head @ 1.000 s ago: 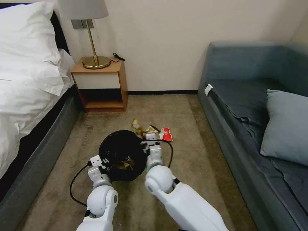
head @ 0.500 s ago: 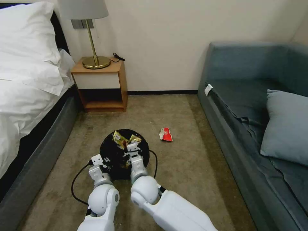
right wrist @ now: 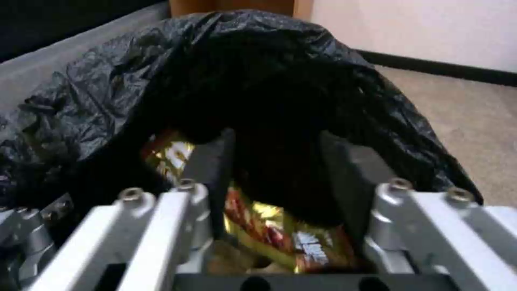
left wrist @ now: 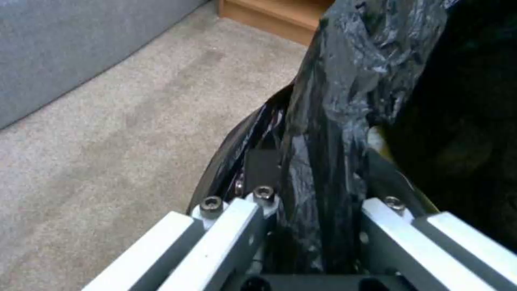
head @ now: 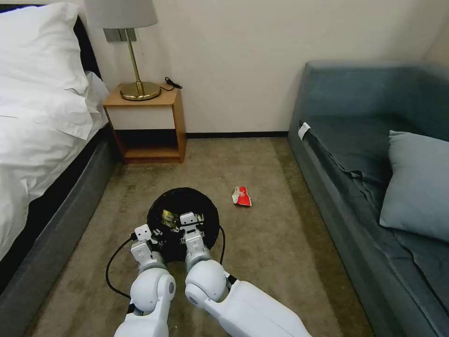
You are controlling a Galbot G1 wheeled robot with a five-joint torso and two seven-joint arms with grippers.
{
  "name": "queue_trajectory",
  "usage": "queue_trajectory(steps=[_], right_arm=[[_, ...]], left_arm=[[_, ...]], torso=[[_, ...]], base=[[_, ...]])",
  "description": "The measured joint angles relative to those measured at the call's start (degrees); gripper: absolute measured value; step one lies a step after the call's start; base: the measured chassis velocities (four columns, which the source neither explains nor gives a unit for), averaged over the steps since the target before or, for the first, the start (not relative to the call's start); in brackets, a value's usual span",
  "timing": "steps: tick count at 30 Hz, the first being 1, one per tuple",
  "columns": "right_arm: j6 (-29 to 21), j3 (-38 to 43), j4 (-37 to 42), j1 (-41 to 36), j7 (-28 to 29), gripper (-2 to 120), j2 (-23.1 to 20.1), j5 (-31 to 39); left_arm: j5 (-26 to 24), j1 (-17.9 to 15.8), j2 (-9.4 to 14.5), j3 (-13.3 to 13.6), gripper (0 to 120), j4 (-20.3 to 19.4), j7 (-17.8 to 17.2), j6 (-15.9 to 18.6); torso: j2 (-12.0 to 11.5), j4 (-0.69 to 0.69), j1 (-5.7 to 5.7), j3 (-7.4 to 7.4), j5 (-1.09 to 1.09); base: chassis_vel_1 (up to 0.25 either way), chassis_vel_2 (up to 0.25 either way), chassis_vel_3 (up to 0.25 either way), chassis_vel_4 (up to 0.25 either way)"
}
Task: Pick up the trash bin, then pick up the garbage on the floor and place it into the trash bin.
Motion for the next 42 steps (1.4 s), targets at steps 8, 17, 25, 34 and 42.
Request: queue_trajectory(steps=[8, 17, 25, 34, 42], right_arm=[[-0.50, 5.41, 0.61, 0.93, 0.19, 83, 0.40, -0.80], [8.42, 22.44, 0.58, -2.97, -6.45, 100, -4.67, -6.14], [19.34, 29.27, 0.53, -10.10, -14.48, 100, -8.90, -10.35], [24.49, 32.10, -2.81, -13.45, -18.25, 100, -8.61, -13.83], [24.87, 33.98, -3.78, -13.97, -18.02, 100, -7.54, -13.97]], left_arm=[[-0.47, 0.04, 0.35, -0.48, 1, -0.08, -0.02, 0.03], [-3.55, -1.14, 2.54, -2.43, 1, -1.98, -0.72, 1.12], [-4.39, -1.06, 3.92, -1.93, 1, -2.56, -0.66, 1.64], [-5.58, 0.33, 7.30, -2.95, 1, -3.09, 2.65, 1.95], [-6.37, -1.57, 13.44, -4.84, 1, -1.17, 10.34, 1.05]], torso=[[0.00, 0.00, 0.00, 0.00, 0.00], [0.00, -0.01, 0.00, 0.00, 0.02], [0.01, -0.01, 0.00, 0.00, 0.02], [0.01, 0.00, 0.00, 0.00, 0.00], [0.01, 0.01, 0.00, 0.00, -0.01]], base=[[0.000, 0.000, 0.000, 0.000], [0.000, 0.000, 0.000, 0.000], [0.000, 0.000, 0.000, 0.000], [0.000, 0.000, 0.000, 0.000], [0.000, 0.000, 0.000, 0.000]])
